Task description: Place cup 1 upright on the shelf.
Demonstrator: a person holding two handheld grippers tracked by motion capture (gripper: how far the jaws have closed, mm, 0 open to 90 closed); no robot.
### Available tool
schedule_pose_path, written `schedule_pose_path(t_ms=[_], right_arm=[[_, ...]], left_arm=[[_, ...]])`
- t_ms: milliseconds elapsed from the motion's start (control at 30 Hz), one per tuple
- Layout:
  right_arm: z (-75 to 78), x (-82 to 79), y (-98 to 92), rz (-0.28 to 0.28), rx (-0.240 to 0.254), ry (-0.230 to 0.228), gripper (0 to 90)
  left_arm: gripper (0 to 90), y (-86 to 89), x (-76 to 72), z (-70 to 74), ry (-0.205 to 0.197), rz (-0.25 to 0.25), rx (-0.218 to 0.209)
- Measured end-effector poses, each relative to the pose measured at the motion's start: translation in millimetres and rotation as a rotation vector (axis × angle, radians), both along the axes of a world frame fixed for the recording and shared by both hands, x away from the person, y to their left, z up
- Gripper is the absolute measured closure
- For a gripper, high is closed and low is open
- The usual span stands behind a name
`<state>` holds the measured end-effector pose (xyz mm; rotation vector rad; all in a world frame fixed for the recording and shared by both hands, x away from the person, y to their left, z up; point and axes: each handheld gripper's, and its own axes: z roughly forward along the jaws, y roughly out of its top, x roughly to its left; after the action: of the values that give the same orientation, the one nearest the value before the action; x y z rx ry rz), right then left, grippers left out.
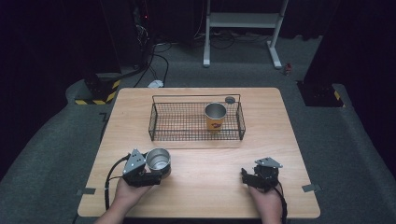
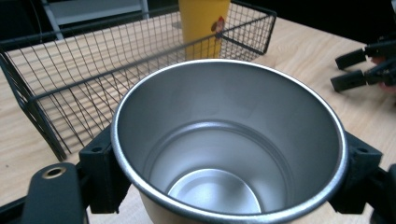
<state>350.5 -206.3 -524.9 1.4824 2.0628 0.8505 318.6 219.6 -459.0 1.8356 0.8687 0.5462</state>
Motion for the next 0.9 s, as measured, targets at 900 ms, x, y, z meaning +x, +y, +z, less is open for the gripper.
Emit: schedule_pose_path(t_ms=[900], right_arm=[[0.0,0.2,-0.2,0.002,-0.001,-0.001,15.4]], left_arm=[[18.7,-13.5,41.7,34.9,-0.049,0.057,-0.036]])
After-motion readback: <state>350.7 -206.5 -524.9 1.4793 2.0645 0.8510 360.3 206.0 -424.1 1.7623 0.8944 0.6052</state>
